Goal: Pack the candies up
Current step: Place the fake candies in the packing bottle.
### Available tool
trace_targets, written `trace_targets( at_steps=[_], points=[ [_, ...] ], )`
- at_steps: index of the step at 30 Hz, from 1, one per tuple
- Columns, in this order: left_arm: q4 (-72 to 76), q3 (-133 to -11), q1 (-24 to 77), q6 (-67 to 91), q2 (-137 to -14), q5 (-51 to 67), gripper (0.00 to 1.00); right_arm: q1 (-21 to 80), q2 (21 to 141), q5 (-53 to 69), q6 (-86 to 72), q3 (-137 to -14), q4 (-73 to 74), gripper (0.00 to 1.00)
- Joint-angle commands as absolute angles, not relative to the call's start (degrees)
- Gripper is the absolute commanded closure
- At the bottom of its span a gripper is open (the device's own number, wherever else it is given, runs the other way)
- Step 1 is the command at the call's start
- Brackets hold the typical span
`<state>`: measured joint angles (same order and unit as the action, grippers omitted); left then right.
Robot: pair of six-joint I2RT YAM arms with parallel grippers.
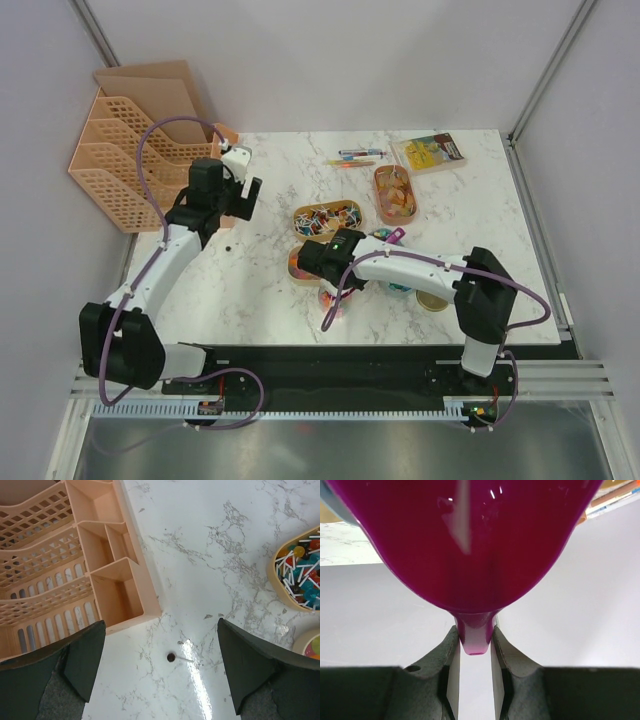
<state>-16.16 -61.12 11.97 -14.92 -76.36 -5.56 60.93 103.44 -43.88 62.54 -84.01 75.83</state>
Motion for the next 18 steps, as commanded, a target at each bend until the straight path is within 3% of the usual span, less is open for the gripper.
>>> trace_targets(
  at_steps=[1,18],
  points=[
    [-13.9,-59.8,12.0,-11.3,-72.7,-3.7,0.01,61.9,104.8,-50.1,56.4,-84.9,83.7,1.00],
    [-12.0,-55.5,12.0,-8.3,-66.8,-2.1,0.01,63.5,103.6,-62.8,55.0,-78.0,83.6,1.00]
  ],
)
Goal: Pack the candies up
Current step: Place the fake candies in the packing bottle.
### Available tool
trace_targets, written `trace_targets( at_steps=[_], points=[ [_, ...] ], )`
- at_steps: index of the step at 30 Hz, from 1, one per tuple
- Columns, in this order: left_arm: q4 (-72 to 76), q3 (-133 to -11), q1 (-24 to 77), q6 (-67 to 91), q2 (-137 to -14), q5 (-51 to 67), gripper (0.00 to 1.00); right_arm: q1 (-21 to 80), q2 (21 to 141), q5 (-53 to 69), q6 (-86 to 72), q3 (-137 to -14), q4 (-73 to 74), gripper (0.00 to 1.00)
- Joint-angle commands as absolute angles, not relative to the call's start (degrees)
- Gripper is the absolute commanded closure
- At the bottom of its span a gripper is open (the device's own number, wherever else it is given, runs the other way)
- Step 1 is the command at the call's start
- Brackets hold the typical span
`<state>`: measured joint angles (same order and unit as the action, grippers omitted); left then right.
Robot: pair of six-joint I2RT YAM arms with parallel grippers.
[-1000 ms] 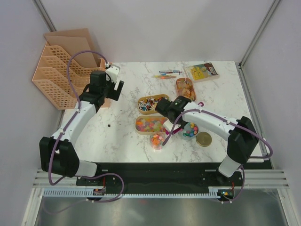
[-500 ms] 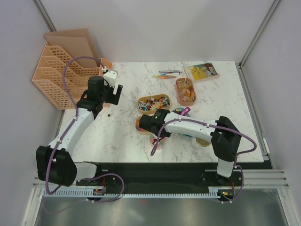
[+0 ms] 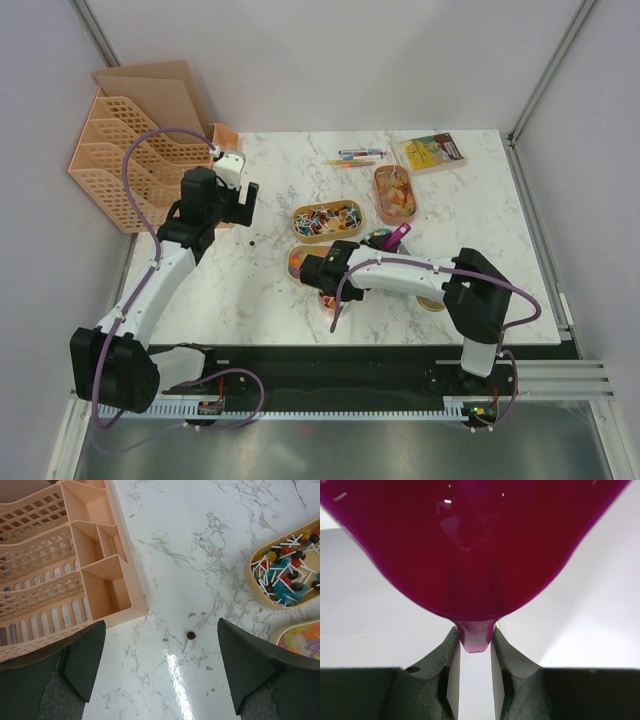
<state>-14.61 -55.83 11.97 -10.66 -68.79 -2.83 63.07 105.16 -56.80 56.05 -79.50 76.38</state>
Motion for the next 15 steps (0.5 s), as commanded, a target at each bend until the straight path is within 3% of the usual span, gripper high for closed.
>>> trace_targets(
  at_steps=[1,9,15],
  points=[
    [-11.9,-55.5,12.0,-8.3,-66.8,-2.1,0.01,63.5,103.4,-63.8,55.1,-77.7,83.6,1.00],
    [-11.2,-55.1,12.0,-8.1,-66.5,-1.1,0.00,63.5,103.8,-68.8,55.5,-79.3,83.6,1.00],
    [-13.0,-56.7,12.3,-8.3,-66.4,4.6,0.00,60.9,103.6,-64.8,54.5,-85.2,83.7,1.00]
  ],
)
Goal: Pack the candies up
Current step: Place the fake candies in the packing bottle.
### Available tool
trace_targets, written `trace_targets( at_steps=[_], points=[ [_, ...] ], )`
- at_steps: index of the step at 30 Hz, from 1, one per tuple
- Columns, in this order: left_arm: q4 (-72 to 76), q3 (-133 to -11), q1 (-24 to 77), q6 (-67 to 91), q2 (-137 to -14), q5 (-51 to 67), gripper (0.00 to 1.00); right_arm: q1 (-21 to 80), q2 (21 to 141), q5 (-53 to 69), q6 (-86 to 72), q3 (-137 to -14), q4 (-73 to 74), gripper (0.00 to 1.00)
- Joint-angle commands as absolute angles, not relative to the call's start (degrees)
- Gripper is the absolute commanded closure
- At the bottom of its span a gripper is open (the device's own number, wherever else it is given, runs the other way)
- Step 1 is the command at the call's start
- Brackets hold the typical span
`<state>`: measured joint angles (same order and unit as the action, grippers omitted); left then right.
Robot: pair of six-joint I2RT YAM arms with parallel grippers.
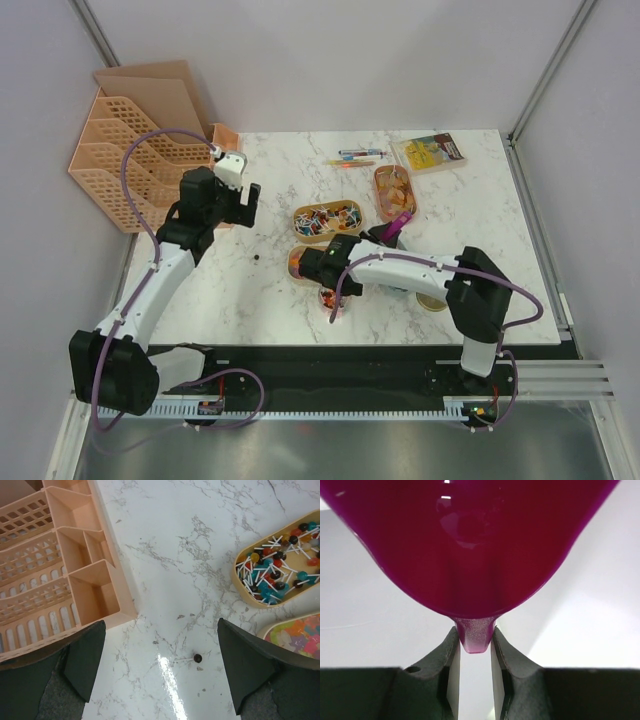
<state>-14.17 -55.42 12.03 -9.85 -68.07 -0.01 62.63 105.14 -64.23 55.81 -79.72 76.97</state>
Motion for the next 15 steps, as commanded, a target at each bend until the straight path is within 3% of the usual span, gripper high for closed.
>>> trace_targets(
  at_steps=[1,4,7,10,11,12,14,15],
  points=[
    [-13.4,-57.5,12.3,-8.3,-66.3,5.9,0.00,60.3,104.0,-62.7,52.6,-87.3,83.7,1.00],
    [-15.5,-59.2,12.3,-8.3,-65.9,15.5,0.01,56.8,105.8,-51.9,47.1,-97.3,83.6,1.00],
    [-18.5,-61.3,12.3,-7.7,-67.1,30.8,0.12,53.3,106.7,-40.1,41.6,-104.5,83.5,1.00],
    [-20.0,-63.9,12.3,-3.4,-70.7,44.9,0.41,51.6,106.5,-35.1,39.5,-105.5,82.3,1.00],
    [-19.8,-64.4,12.3,-1.4,-71.8,51.4,0.70,51.5,106.2,-34.4,38.8,-104.9,81.2,1.00],
    [-18.4,-64.8,12.4,-0.5,-73.7,53.3,0.84,51.6,106.3,-33.5,38.0,-105.1,80.8,1.00],
    [-16.5,-64.9,12.6,3.7,-75.1,54.7,0.98,51.5,107.2,-33.0,36.6,-106.1,80.9,1.00],
    [-16.1,-65.6,12.6,3.8,-75.8,54.8,0.97,51.5,107.6,-32.7,36.3,-106.4,80.7,1.00]
  ],
)
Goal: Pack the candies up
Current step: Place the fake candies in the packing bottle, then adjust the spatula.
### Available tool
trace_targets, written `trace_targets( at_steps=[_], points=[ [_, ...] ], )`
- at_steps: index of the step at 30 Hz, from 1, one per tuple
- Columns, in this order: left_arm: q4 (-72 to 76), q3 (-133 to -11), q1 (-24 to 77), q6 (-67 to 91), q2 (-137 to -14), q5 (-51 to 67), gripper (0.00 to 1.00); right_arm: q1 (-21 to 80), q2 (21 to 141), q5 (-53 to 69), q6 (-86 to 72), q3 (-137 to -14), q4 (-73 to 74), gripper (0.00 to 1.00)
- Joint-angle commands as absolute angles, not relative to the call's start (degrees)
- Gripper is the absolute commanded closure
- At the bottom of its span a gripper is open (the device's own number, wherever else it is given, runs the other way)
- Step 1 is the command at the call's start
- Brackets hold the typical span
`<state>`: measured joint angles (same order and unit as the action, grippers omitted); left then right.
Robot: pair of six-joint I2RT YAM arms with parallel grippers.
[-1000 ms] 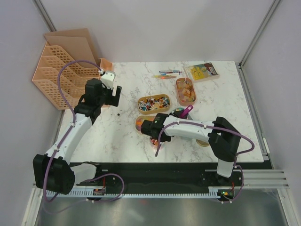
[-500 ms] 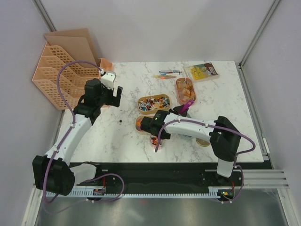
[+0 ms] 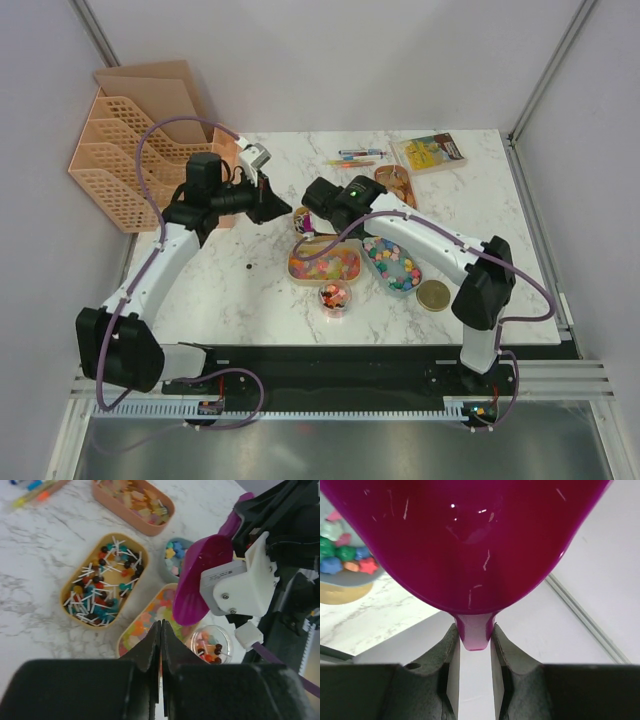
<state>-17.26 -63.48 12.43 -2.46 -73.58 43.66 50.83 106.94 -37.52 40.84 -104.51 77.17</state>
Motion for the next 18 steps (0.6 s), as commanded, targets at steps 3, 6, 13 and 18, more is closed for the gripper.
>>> trace_targets(
  at_steps=[3,6,13,18],
  points=[
    [-16.2,-67.3,12.7,4.0,-78.2,54.8,0.46,51.5,108.6,-32.1,35.7,-109.3,80.4,1.00],
    [-16.0,-68.0,12.7,4.4,-79.2,54.0,0.28,51.6,110.2,-32.3,35.5,-112.4,80.5,1.00],
    [-16.0,-68.0,12.9,4.3,-80.3,53.5,0.30,51.5,112.1,-33.3,35.2,-115.8,80.8,1.00],
    [-15.6,-67.6,12.9,4.0,-80.9,53.3,0.33,51.6,112.1,-34.1,35.3,-118.0,80.9,1.00]
  ],
)
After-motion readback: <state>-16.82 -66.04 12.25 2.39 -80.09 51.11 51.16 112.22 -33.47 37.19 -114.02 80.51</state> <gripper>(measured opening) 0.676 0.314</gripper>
